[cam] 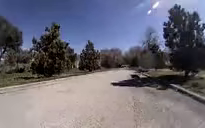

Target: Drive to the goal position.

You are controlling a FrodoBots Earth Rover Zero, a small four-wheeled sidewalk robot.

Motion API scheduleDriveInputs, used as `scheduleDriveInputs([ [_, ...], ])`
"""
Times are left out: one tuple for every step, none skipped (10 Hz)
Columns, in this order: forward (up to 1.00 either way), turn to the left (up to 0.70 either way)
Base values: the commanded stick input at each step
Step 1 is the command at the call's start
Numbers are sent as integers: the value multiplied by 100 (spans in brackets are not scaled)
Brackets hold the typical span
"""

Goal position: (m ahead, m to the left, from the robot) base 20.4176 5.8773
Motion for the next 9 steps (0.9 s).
scheduleDriveInputs([
  [0,-65],
  [1,0],
  [67,0],
  [84,0],
  [85,0],
  [85,0],
  [85,0],
  [85,0],
  [85,0],
])
